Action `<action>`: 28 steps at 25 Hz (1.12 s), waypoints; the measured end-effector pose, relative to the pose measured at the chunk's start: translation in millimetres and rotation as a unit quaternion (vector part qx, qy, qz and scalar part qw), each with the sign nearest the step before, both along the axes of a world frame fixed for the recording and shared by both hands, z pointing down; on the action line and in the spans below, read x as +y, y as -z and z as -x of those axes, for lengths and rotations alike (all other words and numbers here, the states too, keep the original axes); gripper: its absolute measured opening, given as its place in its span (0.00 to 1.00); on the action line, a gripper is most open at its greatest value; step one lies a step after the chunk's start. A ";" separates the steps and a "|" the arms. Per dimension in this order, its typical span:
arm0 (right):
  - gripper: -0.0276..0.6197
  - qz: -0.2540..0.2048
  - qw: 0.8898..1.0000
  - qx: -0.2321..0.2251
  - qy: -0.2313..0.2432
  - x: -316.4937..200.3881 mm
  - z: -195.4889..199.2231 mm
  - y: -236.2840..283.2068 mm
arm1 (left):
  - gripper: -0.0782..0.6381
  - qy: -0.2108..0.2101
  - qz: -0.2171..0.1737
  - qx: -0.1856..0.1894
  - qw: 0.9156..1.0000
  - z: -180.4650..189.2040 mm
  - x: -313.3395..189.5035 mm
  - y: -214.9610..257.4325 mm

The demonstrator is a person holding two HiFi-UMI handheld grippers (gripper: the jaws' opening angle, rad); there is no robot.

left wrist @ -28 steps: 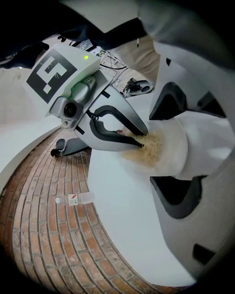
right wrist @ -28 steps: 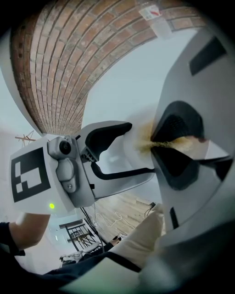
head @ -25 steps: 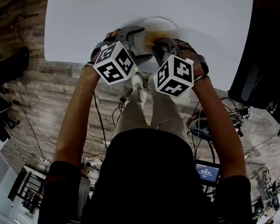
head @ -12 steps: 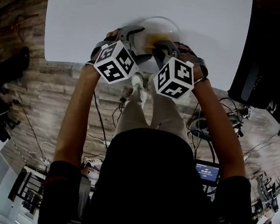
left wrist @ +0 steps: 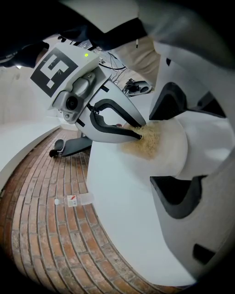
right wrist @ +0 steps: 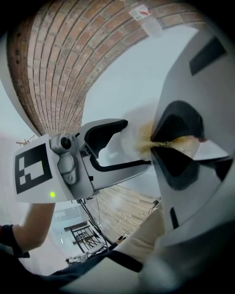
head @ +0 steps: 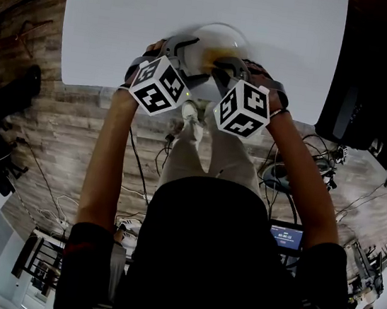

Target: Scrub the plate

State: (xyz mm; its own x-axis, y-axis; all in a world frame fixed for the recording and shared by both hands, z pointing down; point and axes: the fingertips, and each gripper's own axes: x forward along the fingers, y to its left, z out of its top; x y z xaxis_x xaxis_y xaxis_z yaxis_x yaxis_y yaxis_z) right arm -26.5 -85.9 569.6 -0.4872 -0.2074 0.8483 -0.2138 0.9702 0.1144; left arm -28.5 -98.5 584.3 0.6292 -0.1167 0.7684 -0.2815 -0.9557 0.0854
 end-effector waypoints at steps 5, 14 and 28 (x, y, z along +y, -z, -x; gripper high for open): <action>0.11 0.001 1.000 0.000 -0.005 2.4 -4.4 -0.1 | 0.62 0.000 0.001 -0.003 1.000 0.4 -0.3 -0.8; 0.11 0.003 1.000 -0.004 -0.023 10.4 -12.7 1.8 | 0.62 0.002 0.002 -0.006 1.000 1.1 2.5 -1.6; 0.11 0.008 0.999 -0.003 -0.043 15.8 -26.7 5.3 | 0.62 -0.001 0.004 -0.011 1.000 -0.3 0.5 0.1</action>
State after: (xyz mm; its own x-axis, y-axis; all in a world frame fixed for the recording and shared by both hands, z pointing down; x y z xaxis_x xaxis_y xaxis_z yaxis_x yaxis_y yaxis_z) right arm 0.1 -70.1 564.3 -0.4731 -0.2358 0.8489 -0.2978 0.9496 0.0977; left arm -28.2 -98.1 584.2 0.6124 -0.1088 0.7830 -0.2809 -0.9558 0.0868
